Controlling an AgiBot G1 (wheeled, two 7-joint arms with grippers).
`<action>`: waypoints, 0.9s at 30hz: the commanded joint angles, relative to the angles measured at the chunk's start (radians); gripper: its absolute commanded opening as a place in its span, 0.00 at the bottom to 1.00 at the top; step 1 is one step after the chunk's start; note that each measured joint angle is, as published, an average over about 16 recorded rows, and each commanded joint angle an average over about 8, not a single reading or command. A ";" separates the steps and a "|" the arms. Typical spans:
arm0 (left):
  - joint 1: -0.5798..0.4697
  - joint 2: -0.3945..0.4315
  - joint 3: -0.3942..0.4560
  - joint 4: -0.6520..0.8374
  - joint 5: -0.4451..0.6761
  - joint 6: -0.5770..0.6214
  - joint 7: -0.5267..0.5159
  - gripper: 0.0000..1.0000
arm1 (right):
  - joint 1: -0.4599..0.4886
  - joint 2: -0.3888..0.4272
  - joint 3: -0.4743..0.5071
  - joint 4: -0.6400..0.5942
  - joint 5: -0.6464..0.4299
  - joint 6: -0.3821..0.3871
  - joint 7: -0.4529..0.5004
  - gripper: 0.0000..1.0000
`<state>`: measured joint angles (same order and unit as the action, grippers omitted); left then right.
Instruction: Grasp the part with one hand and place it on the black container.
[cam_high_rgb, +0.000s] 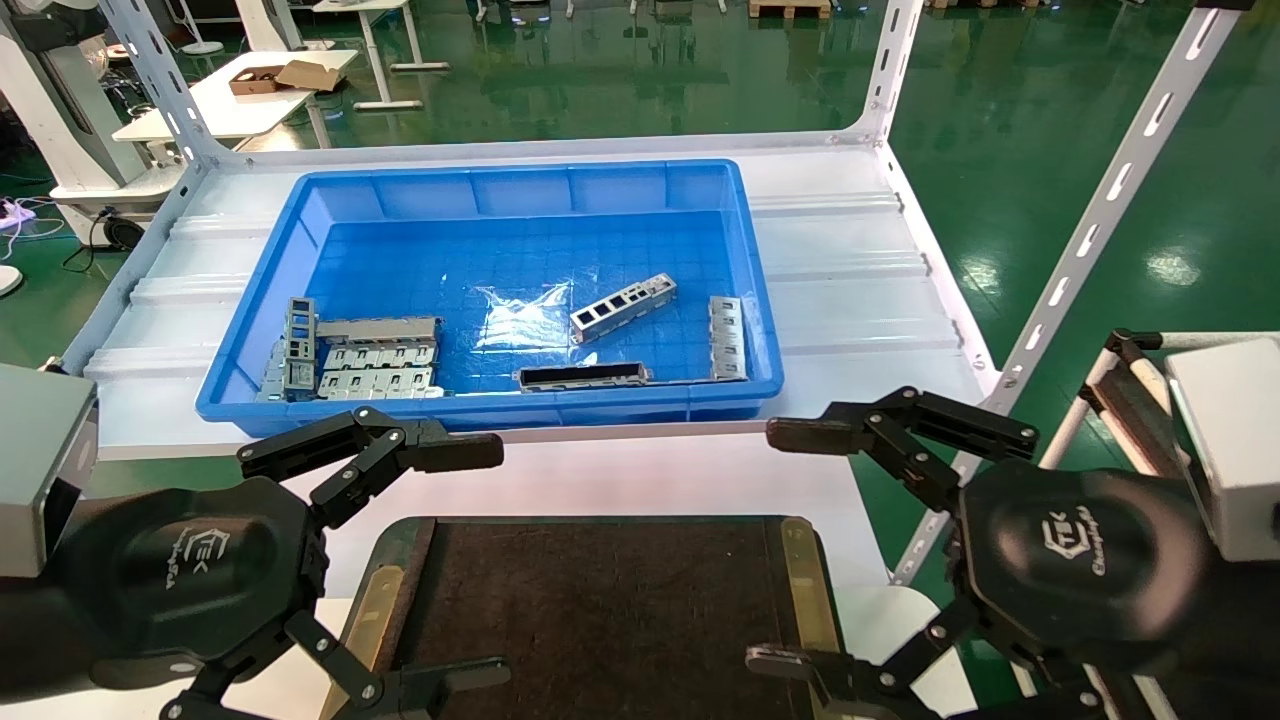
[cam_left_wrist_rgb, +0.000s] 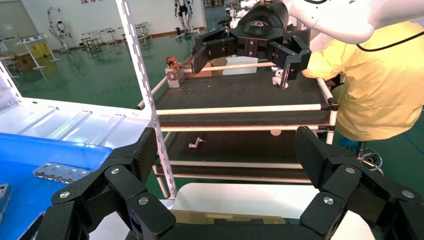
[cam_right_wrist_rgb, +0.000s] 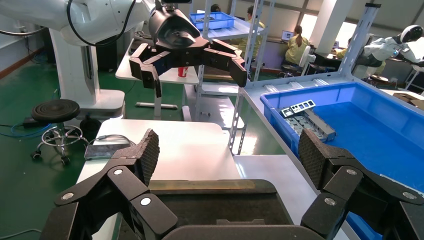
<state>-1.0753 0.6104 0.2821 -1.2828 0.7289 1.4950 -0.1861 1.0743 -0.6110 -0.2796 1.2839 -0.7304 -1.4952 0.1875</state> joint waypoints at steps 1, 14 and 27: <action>0.000 0.000 0.000 0.000 0.000 0.000 0.000 1.00 | 0.000 0.000 0.000 0.000 0.000 0.000 0.000 1.00; 0.000 0.000 0.000 0.000 0.000 0.000 0.000 1.00 | 0.000 0.000 0.000 0.000 0.000 0.000 0.000 1.00; -0.001 0.001 -0.001 -0.001 0.001 -0.002 0.001 1.00 | 0.000 0.000 0.000 0.000 0.000 0.000 0.000 1.00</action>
<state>-1.0800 0.6123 0.2803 -1.2837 0.7317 1.4872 -0.1853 1.0745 -0.6111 -0.2799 1.2836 -0.7304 -1.4953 0.1873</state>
